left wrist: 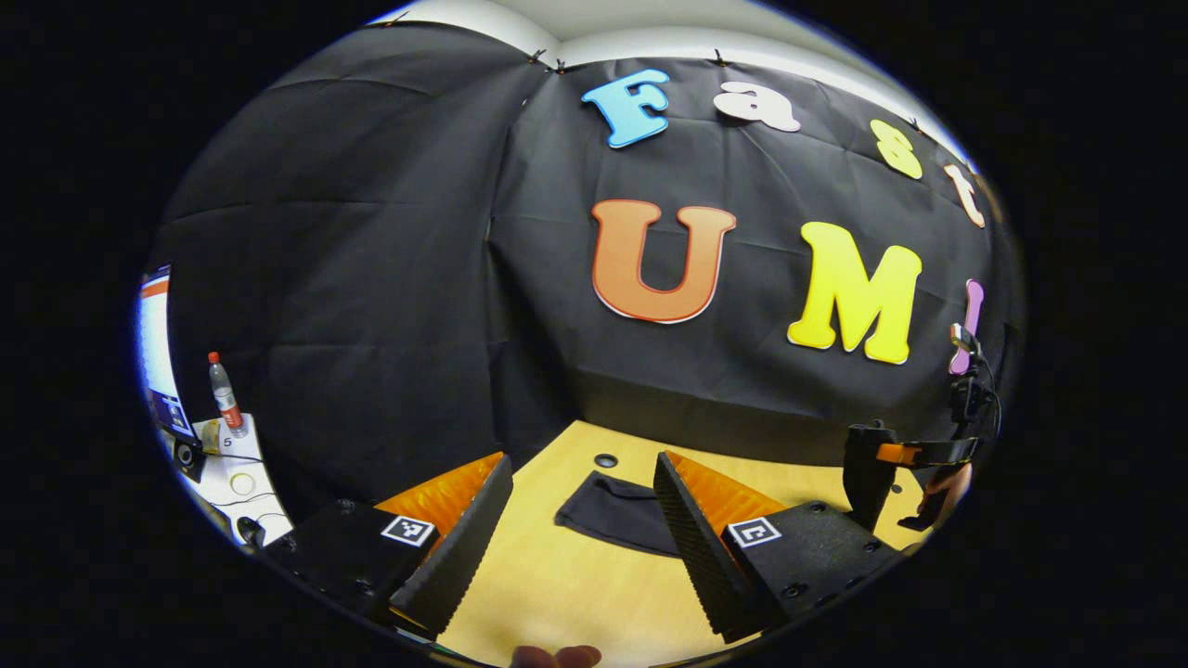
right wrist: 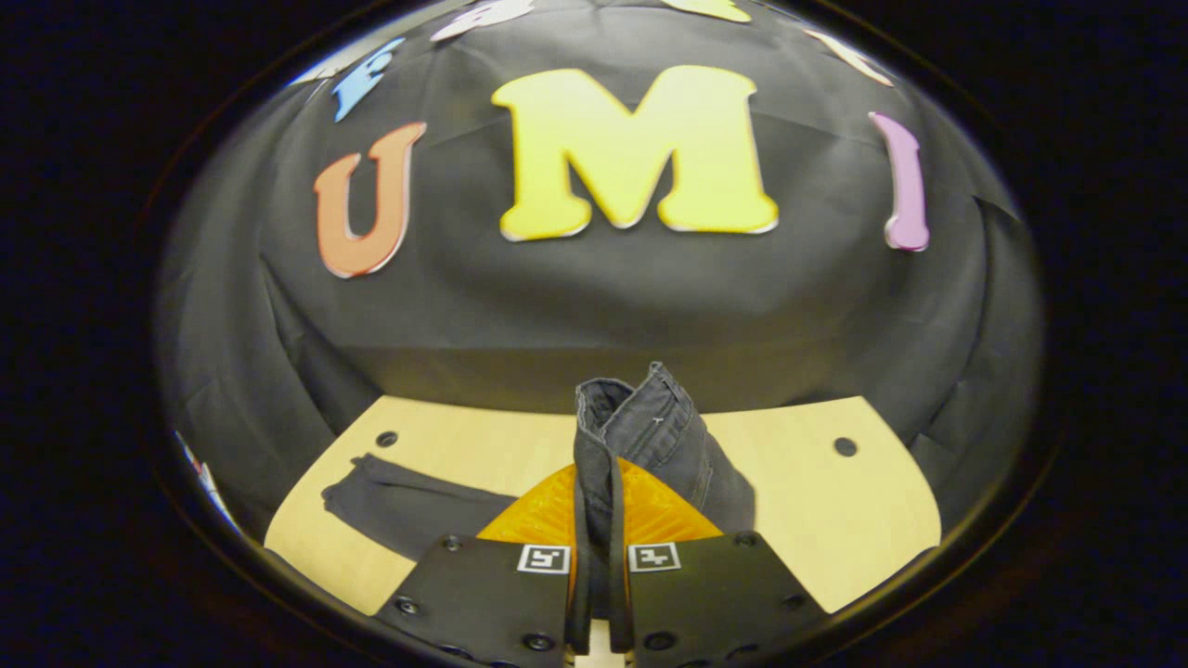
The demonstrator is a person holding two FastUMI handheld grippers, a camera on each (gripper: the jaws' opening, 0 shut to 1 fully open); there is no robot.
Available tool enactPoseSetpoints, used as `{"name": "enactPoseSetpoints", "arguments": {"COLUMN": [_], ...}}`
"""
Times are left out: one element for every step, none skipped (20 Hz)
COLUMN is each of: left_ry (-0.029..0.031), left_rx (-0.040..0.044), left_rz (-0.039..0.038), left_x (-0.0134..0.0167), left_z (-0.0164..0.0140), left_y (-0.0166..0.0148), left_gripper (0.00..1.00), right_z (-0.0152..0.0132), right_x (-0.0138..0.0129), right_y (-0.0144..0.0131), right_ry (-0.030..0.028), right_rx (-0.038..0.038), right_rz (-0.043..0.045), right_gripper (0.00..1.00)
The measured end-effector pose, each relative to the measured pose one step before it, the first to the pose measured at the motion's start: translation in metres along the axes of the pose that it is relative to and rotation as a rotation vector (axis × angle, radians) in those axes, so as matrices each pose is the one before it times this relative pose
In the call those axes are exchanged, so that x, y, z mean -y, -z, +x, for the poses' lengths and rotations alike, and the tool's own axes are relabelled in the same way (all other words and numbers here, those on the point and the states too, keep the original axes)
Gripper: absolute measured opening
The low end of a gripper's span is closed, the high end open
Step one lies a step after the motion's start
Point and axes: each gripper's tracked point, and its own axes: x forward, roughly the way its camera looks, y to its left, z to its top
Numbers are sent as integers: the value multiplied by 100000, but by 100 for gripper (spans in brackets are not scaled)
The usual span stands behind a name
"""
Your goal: Grasp the waist and the cuffs of the jeans and fold them to make the two legs overlap; first hold the waist and fold one-third of the jeans toward the cuffs, then hold the cuffs and fold the remaining one-third in the same direction to finish folding.
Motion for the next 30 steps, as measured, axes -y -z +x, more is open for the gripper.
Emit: {"name": "enactPoseSetpoints", "arguments": {"left_ry": [-1601,-1483,-1808,-1634,-1407,-1175,-1227,-849,-988,-601,-261,-186,-290,237,573,1232,2309,3795,2816,3398,3985,3950,2293,513,1373,2161,2367,2490,475,72], "left_rx": [-763,-795,-801,-623,-962,-922,-747,-817,-487,-592,-575,-456,-268,-553,-218,-553,111,-221,-705,-379,-951,-2022,-2463,-2582,-2551,-3573,-4175,-4063,-4315,-3256], "left_rz": [-285,-432,-340,-373,-441,-401,-373,-436,-774,-984,-911,44,298,-53,-225,-450,-813,-2176,-3089,-4457,-5577,-6665,-6757,-4754,-4717,-6102,-8325,-9105,-9200,-9329], "left_x": [-1025,-729,-881,-783,-691,-666,-855,-537,-559,-381,-308,-249,-381,-86,-196,111,310,585,297,392,591,551,174,-100,-284,-2,-108,16,-609,-632], "left_z": [-336,-258,-481,-299,-59,-192,-304,-52,-18,38,144,170,333,263,412,396,491,665,900,813,952,1115,1209,1569,1652,1705,1625,1487,1521,1602], "left_y": [213,344,158,258,373,428,299,213,216,239,277,69,60,110,119,131,148,288,463,490,664,963,1217,1211,928,1332,1308,1228,1279,1020], "left_gripper": [98,99,98,99,99,99,98,99,99,99,99,100,98,99,99,98,98,99,99,99,99,99,98,99,99,99,99,99,99,99], "right_z": [1283,1433,1267,1524,1323,1446,923,359,430,563,545,493,71,-203,-410,-673,-352,-1105,-1146,-1681,-1894,-2246,-2385,-2455,-2414,-2389,-2151,-1869,-1934,-1850], "right_x": [-2145,-1862,-1649,-1314,-1180,-1032,-650,-306,-463,-771,-495,-390,-709,-525,-634,-511,-383,217,157,94,155,289,374,761,948,1141,1228,1329,1303,1617], "right_y": [1580,1775,1858,1882,1838,1646,1119,730,672,1138,1118,989,166,-105,-195,-317,-180,-31,-416,-504,-759,-915,-848,-628,-548,-346,-260,-155,-294,-207], "right_ry": [-1825,-1327,-1192,-584,-661,-600,-27,168,301,23,-49,-1571,-3305,-2341,-2854,-2852,-1738,733,-509,-460,-931,-1002,-1089,-298,883,859,1505,1470,1827,2660], "right_rx": [-2124,-2552,-2795,-3528,-3478,-3213,-2070,-1070,-1127,-2012,-2719,-2314,-34,1171,290,843,1206,137,1765,1376,1983,2484,2253,1632,667,405,114,43,247,165], "right_rz": [-2940,-3383,-3049,-2637,-2732,-2362,-2730,-2755,-2755,-2938,-2399,-2101,-861,-33,987,1576,1313,-27,480,-123,-736,-1149,-1521,-1036,-897,40,697,1192,1575,1806], "right_gripper": [8,8,8,8,8,8,8,8,8,4,5,8,5,18,23,27,44,61,78,95,94,94,94,94,94,94,94,95,95,95]}}
